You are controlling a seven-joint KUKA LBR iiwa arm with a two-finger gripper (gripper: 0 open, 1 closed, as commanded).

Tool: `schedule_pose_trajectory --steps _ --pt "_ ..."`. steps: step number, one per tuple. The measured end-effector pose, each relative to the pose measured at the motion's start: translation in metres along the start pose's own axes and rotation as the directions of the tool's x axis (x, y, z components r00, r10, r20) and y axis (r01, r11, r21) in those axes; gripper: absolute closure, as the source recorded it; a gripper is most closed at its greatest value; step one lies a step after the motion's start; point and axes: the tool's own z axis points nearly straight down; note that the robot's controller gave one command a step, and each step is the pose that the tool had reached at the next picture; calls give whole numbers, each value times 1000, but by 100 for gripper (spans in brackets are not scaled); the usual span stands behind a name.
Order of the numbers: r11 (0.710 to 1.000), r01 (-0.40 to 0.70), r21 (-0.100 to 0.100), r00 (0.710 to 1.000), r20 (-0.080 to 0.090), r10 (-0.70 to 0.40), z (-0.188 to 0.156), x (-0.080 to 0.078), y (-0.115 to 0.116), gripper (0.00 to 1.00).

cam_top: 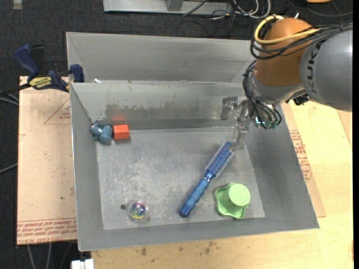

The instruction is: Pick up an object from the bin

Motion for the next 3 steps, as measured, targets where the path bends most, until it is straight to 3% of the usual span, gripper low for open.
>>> schedule_pose_trajectory --steps 1,2,3 --pt "1000 2 1 1000 8 -2 -5 -2 0 100" --pt "1000 2 1 1000 8 -2 -5 -2 0 0" --pt "955 297 1 955 4 -297 87 34 14 0"
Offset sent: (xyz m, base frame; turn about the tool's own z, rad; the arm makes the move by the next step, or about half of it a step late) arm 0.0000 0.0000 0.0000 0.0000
